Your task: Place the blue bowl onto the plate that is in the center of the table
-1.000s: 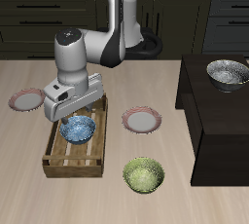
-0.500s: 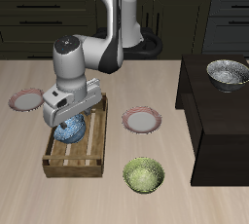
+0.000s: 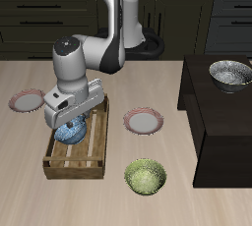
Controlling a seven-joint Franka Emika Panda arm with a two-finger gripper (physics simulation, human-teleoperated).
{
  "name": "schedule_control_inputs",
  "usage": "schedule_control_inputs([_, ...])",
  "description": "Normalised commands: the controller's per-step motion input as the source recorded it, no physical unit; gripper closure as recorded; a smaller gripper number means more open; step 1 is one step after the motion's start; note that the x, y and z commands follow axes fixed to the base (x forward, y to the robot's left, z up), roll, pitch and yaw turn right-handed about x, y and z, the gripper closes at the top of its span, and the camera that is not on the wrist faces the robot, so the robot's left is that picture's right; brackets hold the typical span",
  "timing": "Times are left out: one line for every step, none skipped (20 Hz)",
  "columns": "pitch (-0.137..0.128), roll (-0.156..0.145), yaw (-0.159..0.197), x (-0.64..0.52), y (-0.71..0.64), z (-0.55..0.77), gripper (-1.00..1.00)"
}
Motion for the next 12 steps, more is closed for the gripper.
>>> schedule_control_inputs([-0.006,0.032,0.002,-0.03,0.11,0.12,1.00])
schedule_control_inputs([-0.030,0.074,-0.001,0.04,0.26,0.22,1.00])
schedule_control_inputs([-0.033,0.020,0.019,0.00,0.07,0.13,1.00])
schedule_control_inputs([-0.029,0.012,-0.005,0.03,0.05,0.12,1.00])
schedule_control_inputs([-0.035,0.036,-0.007,0.03,0.10,0.15,1.00])
schedule_control_inputs([-0.025,0.003,-0.016,-0.03,-0.02,0.10,1.00])
schedule_control_inputs([-0.048,0.041,0.015,0.15,0.20,0.23,1.00])
schedule_control_inputs([-0.018,0.033,0.020,0.01,0.15,0.11,1.00])
schedule_control_inputs([-0.012,0.031,0.015,0.01,0.06,0.08,1.00])
schedule_control_inputs([-0.048,0.012,-0.032,0.00,0.06,0.24,1.00])
schedule_control_inputs([-0.097,-0.015,-0.040,0.06,0.15,0.42,1.00])
schedule_control_inputs([-0.042,-0.008,-0.002,0.01,0.09,0.23,1.00])
